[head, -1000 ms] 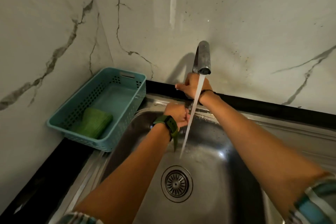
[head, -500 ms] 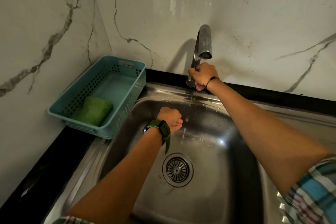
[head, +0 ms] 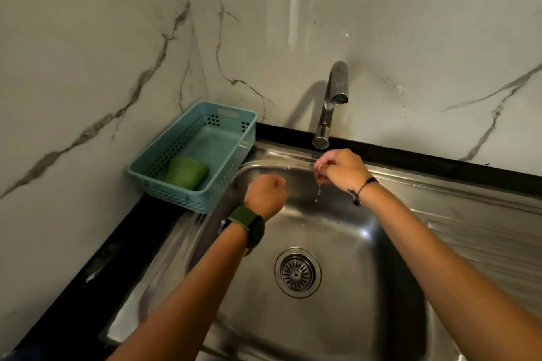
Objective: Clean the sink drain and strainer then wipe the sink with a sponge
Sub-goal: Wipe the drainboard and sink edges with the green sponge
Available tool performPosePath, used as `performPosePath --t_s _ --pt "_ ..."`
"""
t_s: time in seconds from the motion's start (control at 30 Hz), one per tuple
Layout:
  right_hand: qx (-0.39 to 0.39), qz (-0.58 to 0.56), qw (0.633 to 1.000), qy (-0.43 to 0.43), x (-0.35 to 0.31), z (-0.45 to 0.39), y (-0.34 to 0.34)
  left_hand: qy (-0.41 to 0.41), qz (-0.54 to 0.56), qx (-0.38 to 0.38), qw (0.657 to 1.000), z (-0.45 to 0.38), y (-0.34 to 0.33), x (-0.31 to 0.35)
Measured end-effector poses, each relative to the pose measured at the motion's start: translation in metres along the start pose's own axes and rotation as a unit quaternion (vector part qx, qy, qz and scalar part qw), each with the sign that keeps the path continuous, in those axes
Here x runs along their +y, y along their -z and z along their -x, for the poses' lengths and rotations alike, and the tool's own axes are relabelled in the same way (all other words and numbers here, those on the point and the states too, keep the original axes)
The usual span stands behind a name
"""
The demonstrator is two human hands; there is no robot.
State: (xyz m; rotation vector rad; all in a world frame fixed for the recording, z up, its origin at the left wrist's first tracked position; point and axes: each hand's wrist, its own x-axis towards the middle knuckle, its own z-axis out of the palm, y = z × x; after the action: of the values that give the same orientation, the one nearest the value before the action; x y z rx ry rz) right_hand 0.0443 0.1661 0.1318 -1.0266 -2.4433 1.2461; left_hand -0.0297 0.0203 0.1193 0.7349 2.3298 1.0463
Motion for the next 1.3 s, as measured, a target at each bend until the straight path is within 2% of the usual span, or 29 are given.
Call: performPosePath --t_s 0.07,0.1,0.2,0.23,0.4,0.47,0.57,0.77,0.87,0.97,1.03,1.1,1.3 --pt "0.056 -0.008 0.996 0.066 -0.011 0.016 -0.01 -0.036 -0.027 0.051 0.998 0.021 0.012 -0.003" --pt "0.046 -0.004 0.996 0.079 -0.015 0.022 -0.015 -0.037 -0.046 0.048 0.997 0.029 0.015 -0.005" --pt "-0.074 0.071 0.992 0.078 -0.028 0.035 -0.037 0.017 -0.051 0.03 0.998 0.053 0.023 -0.023" --pt "-0.081 0.096 0.988 0.088 -0.035 0.036 -0.044 0.029 -0.045 0.032 0.998 0.06 0.027 -0.029" --pt "-0.013 0.113 0.972 0.205 -0.094 0.031 -0.076 0.037 -0.029 0.03 0.998 0.088 0.039 -0.049" --pt "-0.034 0.154 0.951 0.264 -0.12 0.022 -0.095 0.032 -0.034 0.032 0.998 0.092 0.042 -0.055" --pt "-0.108 0.24 0.911 0.318 -0.146 0.004 -0.131 0.027 -0.028 0.033 0.999 0.094 0.048 -0.06" --pt "-0.219 0.407 0.836 0.294 -0.151 -0.039 -0.177 0.015 -0.012 0.039 0.999 0.095 0.062 -0.07" --pt "-0.261 0.469 0.792 0.293 -0.15 -0.06 -0.188 0.037 0.011 0.041 0.998 0.092 0.065 -0.077" --pt "-0.27 0.513 0.746 0.328 -0.144 -0.07 -0.198 0.056 0.032 0.03 0.997 0.091 0.062 -0.084" --pt "-0.244 0.517 0.732 0.371 -0.139 -0.074 -0.204 0.061 0.039 0.021 0.997 0.091 0.059 -0.086" --pt "-0.21 0.493 0.749 0.39 -0.142 -0.075 -0.205 0.072 0.053 0.018 0.996 0.092 0.059 -0.088" --pt "-0.106 0.278 0.886 0.356 -0.167 -0.06 -0.154 0.073 0.073 0.05 0.993 0.09 0.064 -0.092"
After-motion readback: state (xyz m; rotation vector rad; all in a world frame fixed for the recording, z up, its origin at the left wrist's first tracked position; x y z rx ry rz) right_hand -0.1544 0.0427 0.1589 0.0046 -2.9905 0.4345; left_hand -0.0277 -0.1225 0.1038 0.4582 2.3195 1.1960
